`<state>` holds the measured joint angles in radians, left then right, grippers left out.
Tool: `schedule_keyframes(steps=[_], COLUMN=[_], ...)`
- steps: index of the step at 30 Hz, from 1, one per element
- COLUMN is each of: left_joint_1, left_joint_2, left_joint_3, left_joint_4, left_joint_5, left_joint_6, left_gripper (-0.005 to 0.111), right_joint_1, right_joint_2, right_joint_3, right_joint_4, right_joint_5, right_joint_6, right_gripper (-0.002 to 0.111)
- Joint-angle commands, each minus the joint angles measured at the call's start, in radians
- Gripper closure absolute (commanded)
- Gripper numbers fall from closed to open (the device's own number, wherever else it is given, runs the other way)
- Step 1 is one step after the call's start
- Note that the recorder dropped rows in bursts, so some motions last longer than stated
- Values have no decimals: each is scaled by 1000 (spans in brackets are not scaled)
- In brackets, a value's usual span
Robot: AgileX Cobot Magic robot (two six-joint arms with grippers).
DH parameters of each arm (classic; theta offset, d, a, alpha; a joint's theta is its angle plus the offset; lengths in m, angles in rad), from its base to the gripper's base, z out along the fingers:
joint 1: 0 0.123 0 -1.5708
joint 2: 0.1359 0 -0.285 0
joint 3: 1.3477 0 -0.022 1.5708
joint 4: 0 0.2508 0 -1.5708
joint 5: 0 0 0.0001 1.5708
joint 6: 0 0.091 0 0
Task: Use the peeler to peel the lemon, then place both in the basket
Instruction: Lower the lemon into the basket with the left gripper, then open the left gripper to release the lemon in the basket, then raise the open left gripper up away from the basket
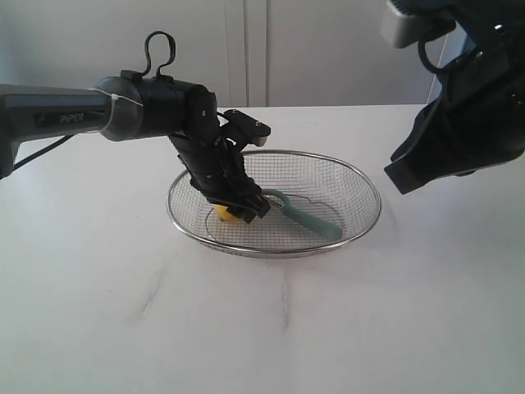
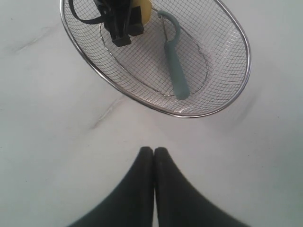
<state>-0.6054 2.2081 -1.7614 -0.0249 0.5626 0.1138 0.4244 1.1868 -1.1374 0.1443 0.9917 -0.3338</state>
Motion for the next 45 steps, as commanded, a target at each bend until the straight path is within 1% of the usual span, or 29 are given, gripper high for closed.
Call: schedule_keyframes(steps=[1, 3, 5, 6, 8, 15, 21, 23, 24, 25, 26, 27, 28, 30, 31, 32, 36, 45], left_joint_1=[-4, -4, -4, -4, -4, -4, -4, -4, -4, -4, -4, -4, -4, -4, -4, -4, -4, -4], left_joint_2=[2, 2, 2, 2, 2, -46, -118, -142, -167, -178, -198, -207, -212, -219, -226, -226, -233, -231], left_joint_3=[-5, -5, -5, -5, -9, -51, -86, -97, -103, -103, -103, -103, -103, -103, -103, -103, -103, -103], left_joint_4=[-13, -16, -16, -16, -16, -12, -7, -4, 3, 8, 25, 25, 34, 34, 34, 34, 34, 34], left_joint_5=[8, 8, 10, 10, 10, 79, 212, 258, 305, 321, 354, 366, 381, 398, 403, 408, 406, 301], left_joint_6=[-8, -8, -8, -8, -8, -8, -8, -8, -8, -8, -8, -8, -8, -8, -8, -8, -8, -8], left_gripper=[52, 39, 28, 24, 18, 18, 19, 23, 35, 42, 59, 66, 77, 91, 101, 107, 107, 107], right_joint_1=[-7, -7, -7, -7, -7, -7, -7, -7, -7, -7, -7, -7, -7, -7, -7, -7, -7, -7], right_joint_2=[-7, -7, -7, -7, -7, -7, -7, -7, -7, -7, -7, -7, -7, -7, -7, -7, -7, -7], right_joint_3=[-3, -3, -3, -3, -3, -3, -3, -3, -3, -3, -3, -3, -3, -3, -3, -3, -3, -3], right_joint_4=[-4, -4, -4, -4, -4, -4, -4, -4, -4, -4, -4, -4, -4, -4, -4, -4, -4, -4], right_joint_5=[-3, -3, -3, -3, -3, -3, -3, -3, -3, -3, -3, -3, -3, -3, -3, -3, -3, -3], right_joint_6=[-6, -6, -6, -6, -6, -6, -6, -6, -6, -6, -6, -6, -6, -6, -6, -6, -6, -6], right_gripper=[108, 108, 108, 108, 108, 108, 108, 108, 108, 108, 108, 108, 108, 108, 108, 108, 108, 108])
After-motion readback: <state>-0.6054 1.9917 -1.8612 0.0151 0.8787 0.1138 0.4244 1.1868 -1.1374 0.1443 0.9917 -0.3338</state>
